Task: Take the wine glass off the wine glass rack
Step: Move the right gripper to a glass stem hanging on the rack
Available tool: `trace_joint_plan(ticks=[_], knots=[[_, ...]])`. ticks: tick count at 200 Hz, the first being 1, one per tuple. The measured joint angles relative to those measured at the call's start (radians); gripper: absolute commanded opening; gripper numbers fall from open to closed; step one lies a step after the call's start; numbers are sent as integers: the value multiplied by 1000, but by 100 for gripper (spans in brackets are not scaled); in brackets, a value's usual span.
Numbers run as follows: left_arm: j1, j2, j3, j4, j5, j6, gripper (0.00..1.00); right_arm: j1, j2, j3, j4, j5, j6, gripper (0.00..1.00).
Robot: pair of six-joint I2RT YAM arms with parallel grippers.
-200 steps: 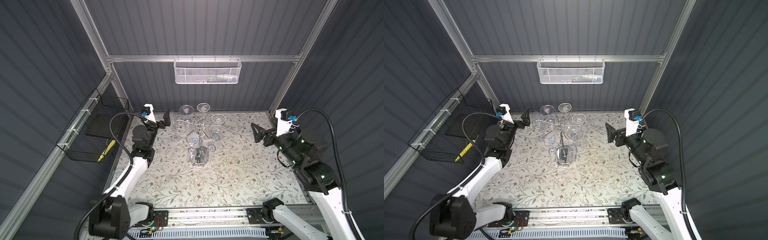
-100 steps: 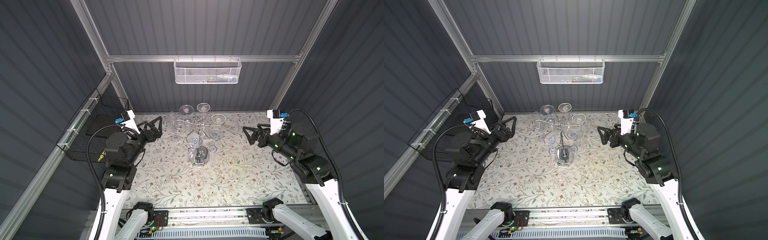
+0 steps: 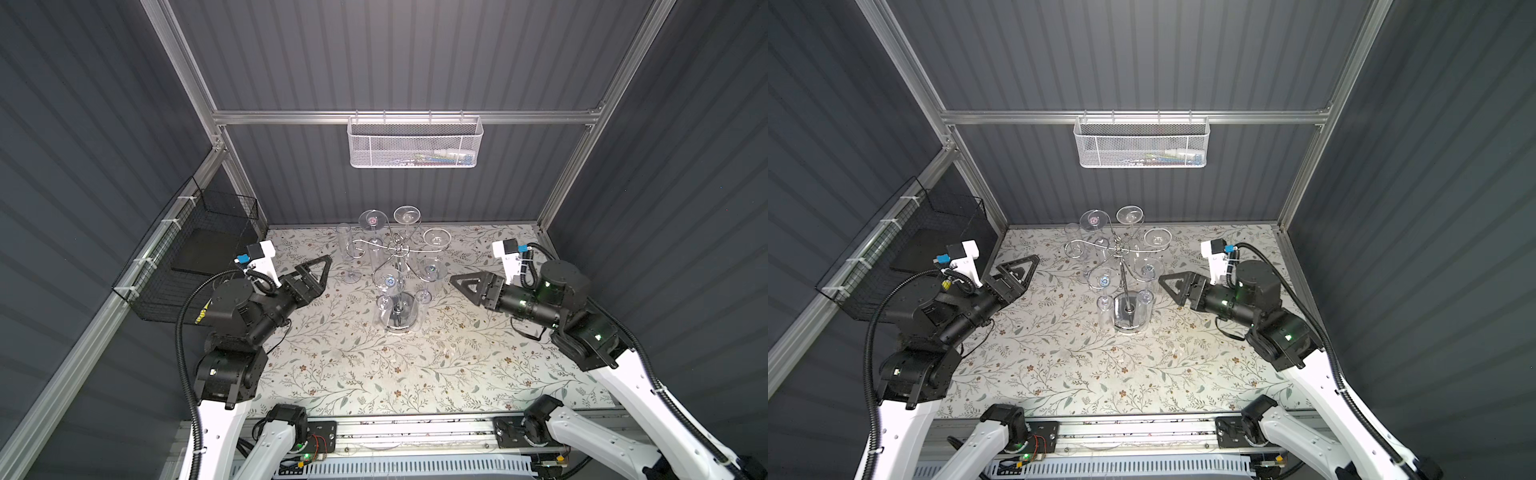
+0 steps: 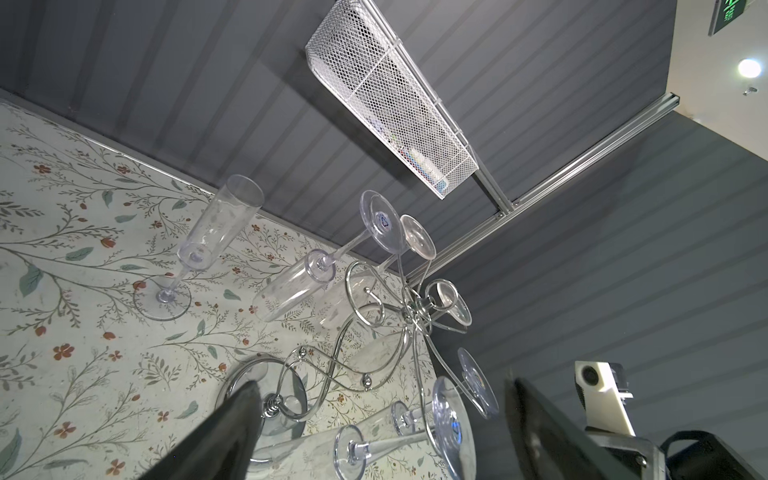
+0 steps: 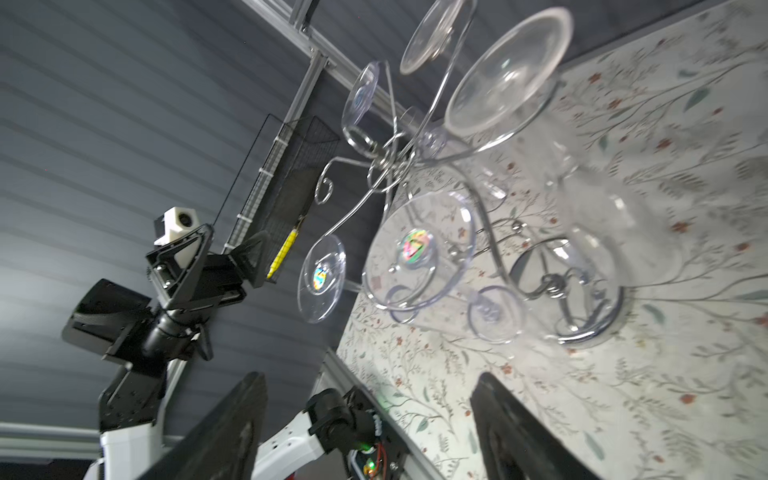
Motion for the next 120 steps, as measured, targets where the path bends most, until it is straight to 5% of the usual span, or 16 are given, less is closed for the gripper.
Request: trace_joint_plan(ticks=[63, 120], knots=[[0, -24, -22, -17, -23, 14, 96, 270, 100, -98, 237, 204, 210, 57], [0, -31, -22, -19, -23, 51, 98, 336, 177, -155, 423, 325, 315, 47]])
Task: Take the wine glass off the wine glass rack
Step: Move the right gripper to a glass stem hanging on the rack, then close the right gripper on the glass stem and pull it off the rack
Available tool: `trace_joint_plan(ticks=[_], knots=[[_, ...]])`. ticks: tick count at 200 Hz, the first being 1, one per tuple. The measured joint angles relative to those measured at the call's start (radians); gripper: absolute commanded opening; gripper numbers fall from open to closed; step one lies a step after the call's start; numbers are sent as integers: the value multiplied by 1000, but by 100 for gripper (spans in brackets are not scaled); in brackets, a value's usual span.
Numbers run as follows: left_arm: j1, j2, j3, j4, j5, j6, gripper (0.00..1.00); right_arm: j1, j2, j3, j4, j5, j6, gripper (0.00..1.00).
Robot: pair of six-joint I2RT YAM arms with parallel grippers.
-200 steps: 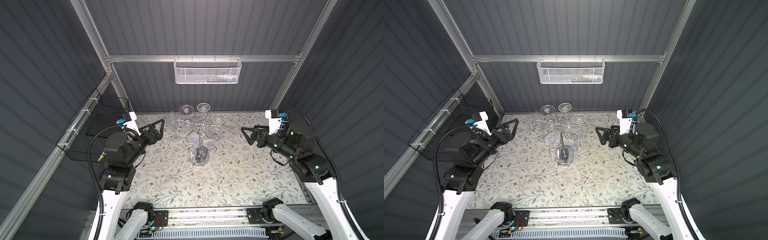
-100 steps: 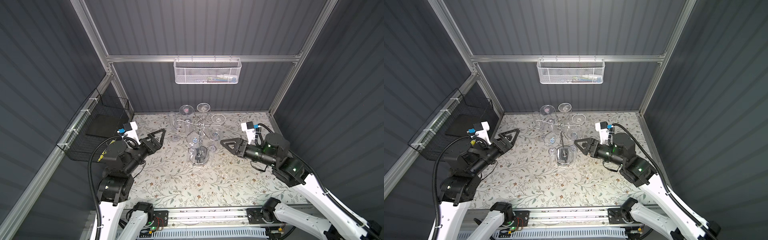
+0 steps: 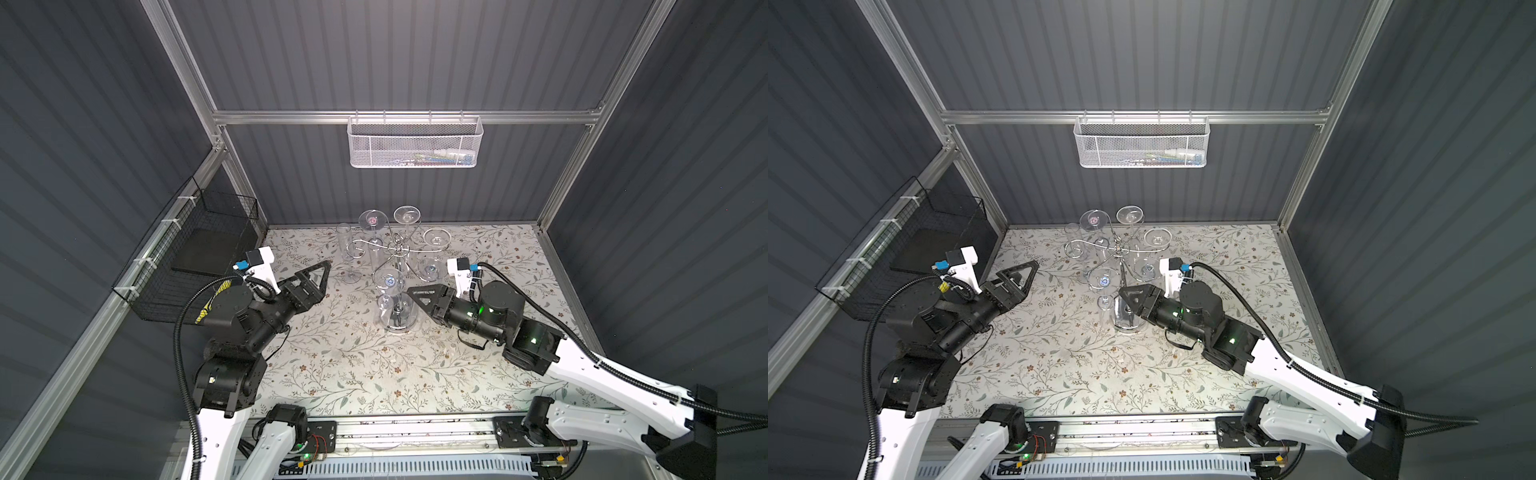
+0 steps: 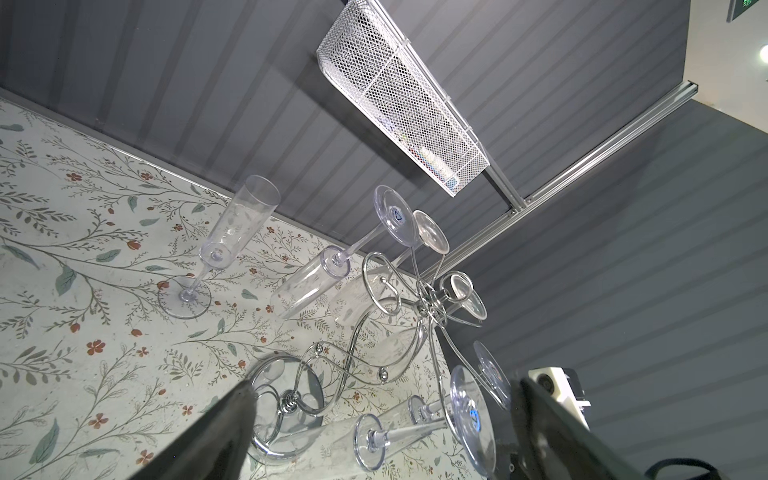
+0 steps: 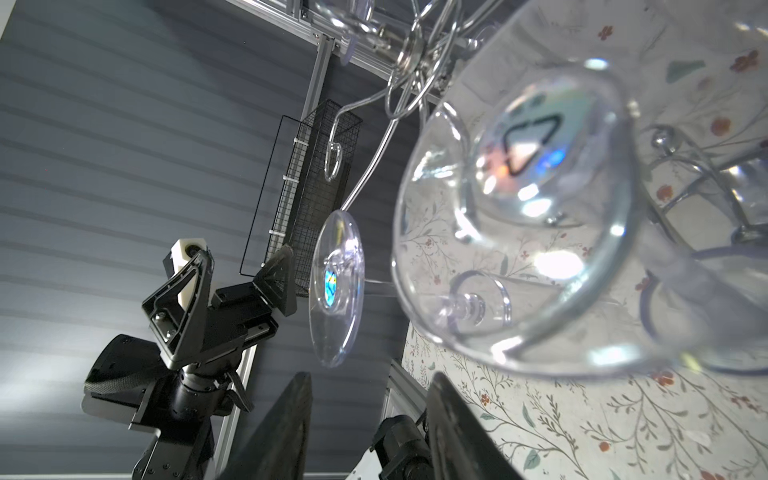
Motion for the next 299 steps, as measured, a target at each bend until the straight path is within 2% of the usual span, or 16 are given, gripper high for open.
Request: trace_joint_plan(ticks=[20, 106, 233, 299], knots=[[0, 8, 0, 0, 0, 11, 98, 7, 24, 0, 40, 20, 14, 47], [0, 22, 0, 1, 11, 34, 99, 11, 78, 0, 143, 53, 51, 32], [0, 8, 0, 0, 8, 77, 99, 11, 109, 0, 190, 54, 97, 15], [0, -3, 0, -8, 6, 86, 99, 11, 114, 0, 207, 54, 117, 0]])
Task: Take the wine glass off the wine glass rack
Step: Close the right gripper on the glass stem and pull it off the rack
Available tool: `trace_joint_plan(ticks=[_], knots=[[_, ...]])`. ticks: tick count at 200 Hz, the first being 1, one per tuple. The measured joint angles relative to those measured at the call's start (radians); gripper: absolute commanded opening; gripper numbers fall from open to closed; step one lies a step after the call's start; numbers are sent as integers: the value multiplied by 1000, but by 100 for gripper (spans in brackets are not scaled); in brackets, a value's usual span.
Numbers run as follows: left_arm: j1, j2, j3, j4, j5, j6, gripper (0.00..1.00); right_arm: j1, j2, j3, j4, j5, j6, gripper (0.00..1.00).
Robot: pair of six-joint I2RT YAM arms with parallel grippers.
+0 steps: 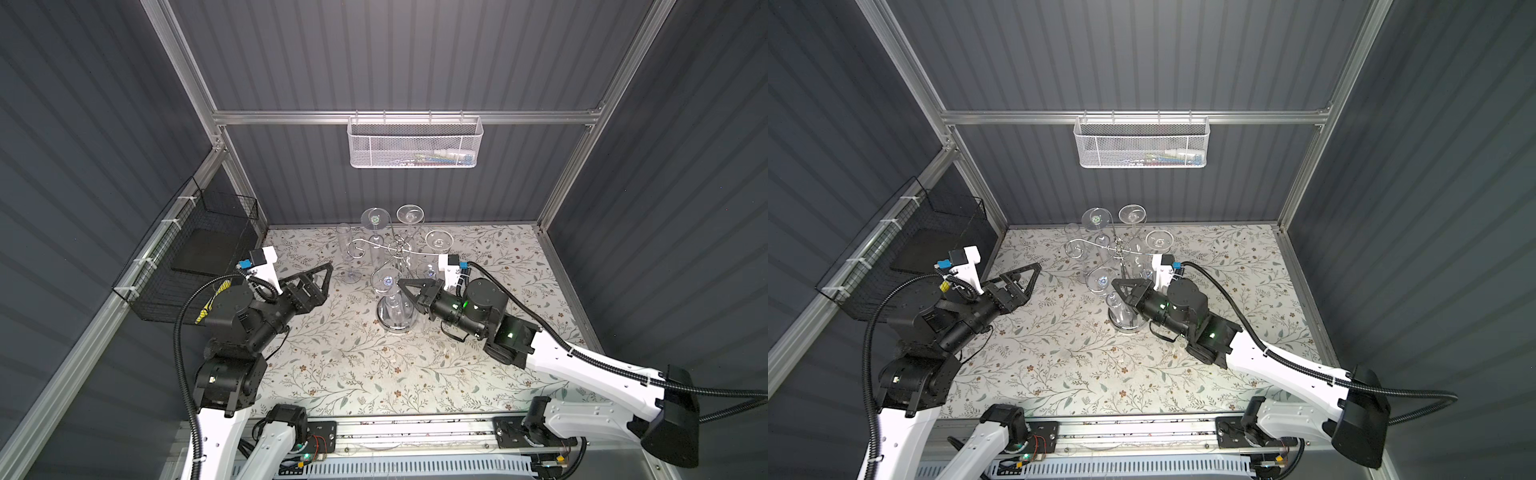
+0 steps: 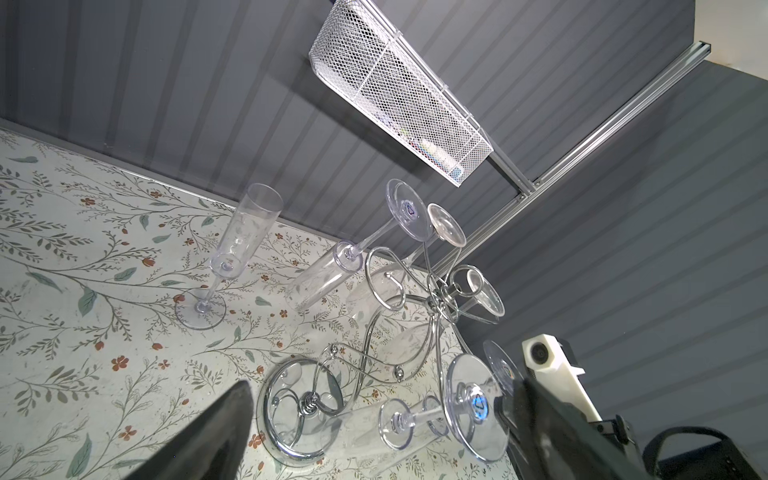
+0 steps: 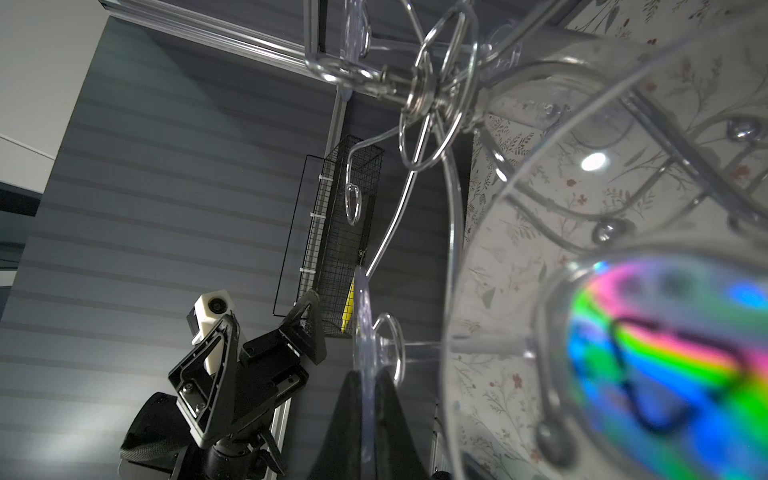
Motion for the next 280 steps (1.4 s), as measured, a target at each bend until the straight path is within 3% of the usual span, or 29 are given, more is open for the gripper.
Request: trace_joint_plan(ticks=[170, 280], knots=[[0, -13, 0, 0, -7, 0, 100, 28, -20, 2, 21, -5, 53, 0], [0, -26, 0, 1, -10, 4, 99, 39, 71, 94, 50, -10, 98, 0]])
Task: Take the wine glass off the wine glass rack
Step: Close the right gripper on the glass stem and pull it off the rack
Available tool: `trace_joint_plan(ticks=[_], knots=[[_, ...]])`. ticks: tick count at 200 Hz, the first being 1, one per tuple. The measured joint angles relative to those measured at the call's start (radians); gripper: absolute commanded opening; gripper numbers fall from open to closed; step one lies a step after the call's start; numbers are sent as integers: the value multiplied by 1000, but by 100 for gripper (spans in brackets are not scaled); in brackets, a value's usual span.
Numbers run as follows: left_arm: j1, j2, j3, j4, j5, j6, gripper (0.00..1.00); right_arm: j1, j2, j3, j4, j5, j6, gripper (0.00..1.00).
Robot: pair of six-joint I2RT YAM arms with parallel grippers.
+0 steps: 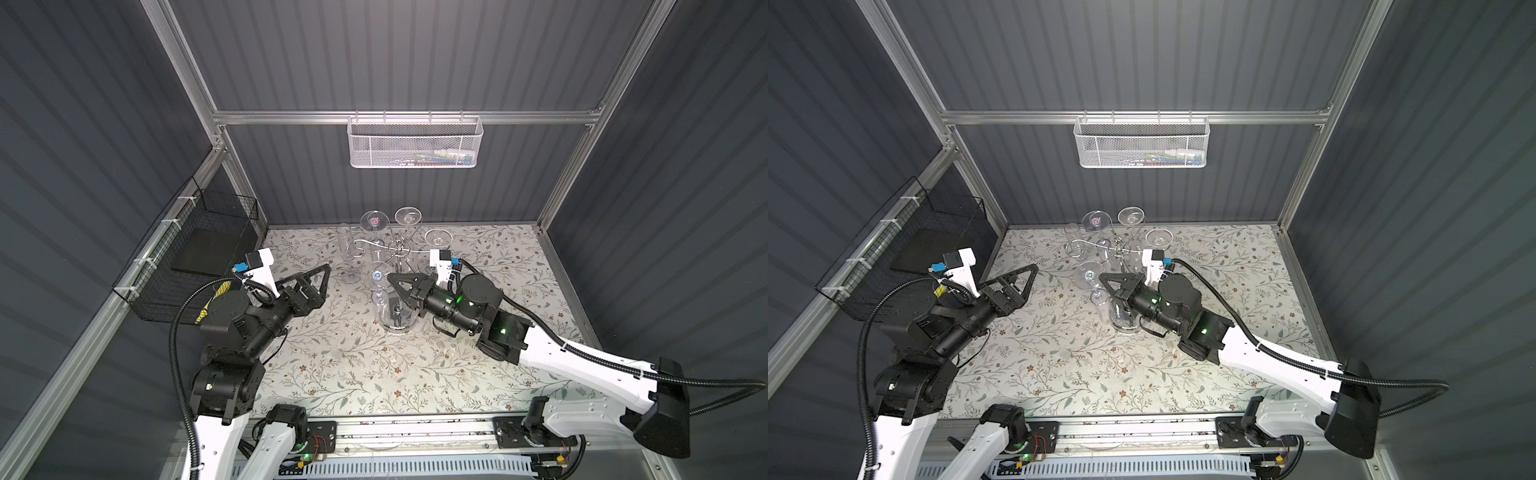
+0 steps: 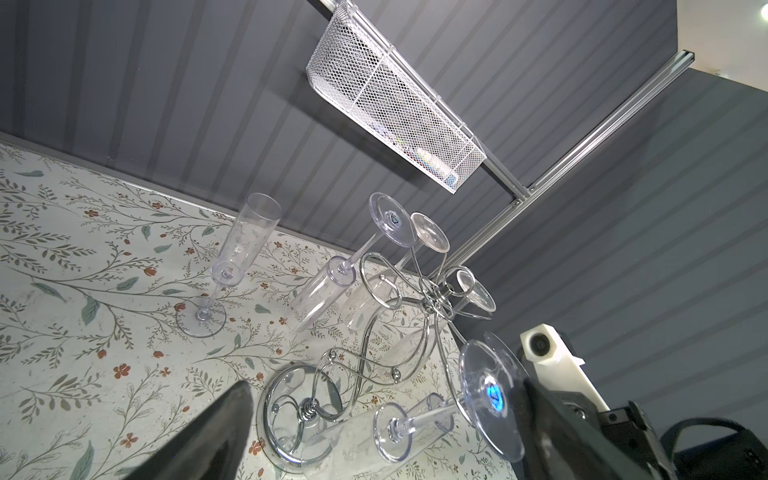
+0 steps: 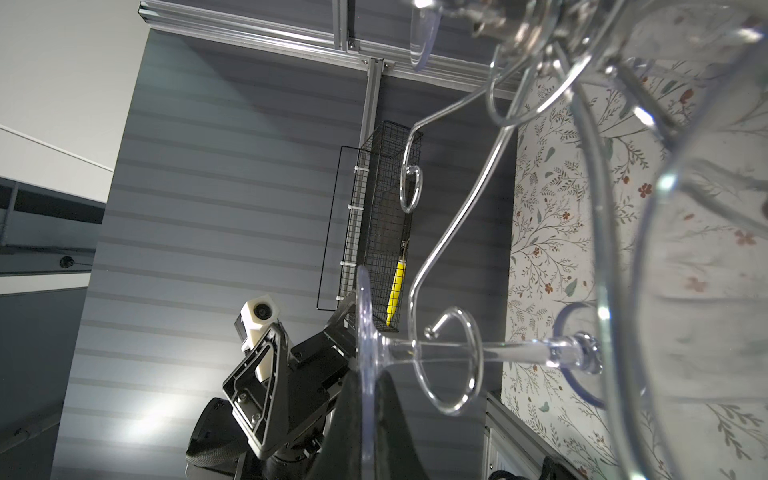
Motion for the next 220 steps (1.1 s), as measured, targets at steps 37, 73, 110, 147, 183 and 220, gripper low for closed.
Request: trace_joint_plan(ticks=[37, 73, 110, 147, 183, 220], knots=[[0, 0, 0, 0, -1, 4, 99, 0, 16, 20, 3, 24, 19, 0], [0, 0, 0, 0, -3, 8, 100, -1, 16, 20, 7, 69, 45, 0], [0, 0, 0, 0, -5, 8, 99, -2, 6, 19, 2, 119, 61, 0], [0, 0, 0, 0, -5, 8, 99, -4, -21, 11, -2, 165, 80, 0], [0, 0, 0, -1, -5, 8, 100, -6, -57, -25, -11, 199, 98, 0], [0, 0, 0, -2, -6, 8, 100, -6, -110, -71, -38, 212, 108, 0]])
